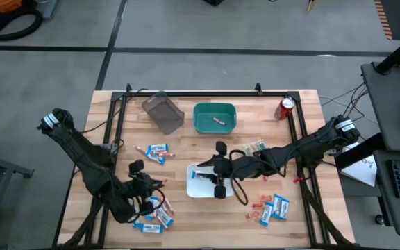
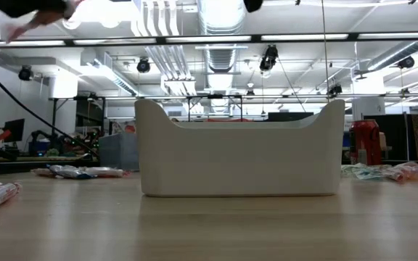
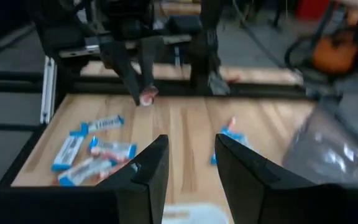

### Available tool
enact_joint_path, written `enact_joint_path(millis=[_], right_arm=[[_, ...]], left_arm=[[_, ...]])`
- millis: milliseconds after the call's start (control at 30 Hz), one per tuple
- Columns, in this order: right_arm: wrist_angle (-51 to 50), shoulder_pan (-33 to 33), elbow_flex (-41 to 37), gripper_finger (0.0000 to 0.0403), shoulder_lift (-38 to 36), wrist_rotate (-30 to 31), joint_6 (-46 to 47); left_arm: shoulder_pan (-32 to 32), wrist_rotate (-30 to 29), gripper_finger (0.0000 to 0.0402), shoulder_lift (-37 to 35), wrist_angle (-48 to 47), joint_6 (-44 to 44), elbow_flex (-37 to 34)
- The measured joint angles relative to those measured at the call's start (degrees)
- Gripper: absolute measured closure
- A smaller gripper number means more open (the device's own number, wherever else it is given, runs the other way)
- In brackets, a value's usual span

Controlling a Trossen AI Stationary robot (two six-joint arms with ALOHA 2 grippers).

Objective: Sort candy
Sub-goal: Put the white candy into the green bin

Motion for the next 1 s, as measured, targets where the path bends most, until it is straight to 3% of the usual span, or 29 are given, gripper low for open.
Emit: enact_joint_path(millis=[133, 300, 433, 633, 800, 900, 1000], right_arm=[[9.2, -1.4, -4.3, 0.0279, 0.0, -0.1, -4.0], [13.0, -5.0, -7.8, 0.0285, 0.0, -0.6, -5.3], [12.9, -9.0, -9.2, 0.0286, 0.0, -5.6, -5.7], [13.0, -13.7, -9.6, 0.0287, 0.0, -15.9, -4.0], [12.4, -14.3, -9.6, 0.0291, 0.0, -19.9, -3.9], [11.4, -14.3, -9.6, 0.029, 0.0, -20.0, -3.9], [9.5, -14.3, -9.6, 0.029, 0.0, -20.0, -3.9]], left_arm=[[0.1, -4.4, 0.0389, -2.1, 0.4, 4.4, -0.4], [2.0, -5.2, 0.0389, -4.8, 1.0, 7.3, -3.6], [5.1, -5.0, 0.0389, -7.8, 6.2, 8.2, -9.0], [9.3, -0.9, 0.0388, -11.3, 31.2, 20.7, -19.4], [10.6, 0.1, 0.0388, -11.6, 55.9, 34.4, -26.1], [11.1, 0.0, 0.0388, -11.7, 64.0, 39.5, -28.2], [12.0, 0.7, 0.0388, -12.2, 65.5, 41.4, -28.7]])
